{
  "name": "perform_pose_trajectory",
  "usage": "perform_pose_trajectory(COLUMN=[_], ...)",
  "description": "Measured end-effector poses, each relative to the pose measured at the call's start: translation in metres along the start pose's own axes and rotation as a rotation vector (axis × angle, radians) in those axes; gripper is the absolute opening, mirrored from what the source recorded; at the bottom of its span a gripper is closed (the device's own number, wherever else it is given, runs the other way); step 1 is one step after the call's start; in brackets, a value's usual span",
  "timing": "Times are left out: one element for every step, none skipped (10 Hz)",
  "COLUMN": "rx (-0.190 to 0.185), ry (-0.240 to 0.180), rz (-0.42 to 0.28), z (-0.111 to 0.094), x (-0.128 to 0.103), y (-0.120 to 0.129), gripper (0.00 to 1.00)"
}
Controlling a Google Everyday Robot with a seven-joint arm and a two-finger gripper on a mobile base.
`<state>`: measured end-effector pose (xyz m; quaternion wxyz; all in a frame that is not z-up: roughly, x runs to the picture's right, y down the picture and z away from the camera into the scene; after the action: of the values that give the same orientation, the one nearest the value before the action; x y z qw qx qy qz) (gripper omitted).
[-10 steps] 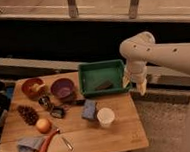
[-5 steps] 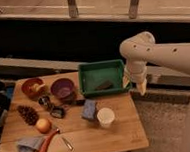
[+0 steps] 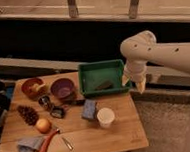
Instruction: Wipe tray with eraser
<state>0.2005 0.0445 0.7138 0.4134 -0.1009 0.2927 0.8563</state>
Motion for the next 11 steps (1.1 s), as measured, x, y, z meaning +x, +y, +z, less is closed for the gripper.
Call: perform_pose_trajectory(rx=[-0.037,-0.067,-0.095,-0.114,-0.132,-0.132,-0.131,-0.13,-0.13,-0.131,-0.14], ry=[-0.024,-0.045,-0.062,-0.072,-0.08,-0.078,-0.079,-0.079,-0.079,-0.078,-0.075], rz=[-0.013,-0.033,-0.049,-0.065,-0.084,-0.087,-0.085,-0.082,-0.085,-0.085,-0.061], z=[-0.005,-0.01,-0.014,-0.018,-0.021,-0.021,-0.021,-0.021,-0.021,-0.021,-0.016], x=[0.001,0.003,0.003,0.003,0.004,0.006,0.005,0.004,0.005,0.005,0.001], y=[0.019,0.036,0.048,0.055,0.066,0.067,0.065,0.064,0.066,0.066,0.066], gripper=[0.65,0.65,0.65,0.65,0.65,0.65,0.65,0.65,0.65,0.65,0.65])
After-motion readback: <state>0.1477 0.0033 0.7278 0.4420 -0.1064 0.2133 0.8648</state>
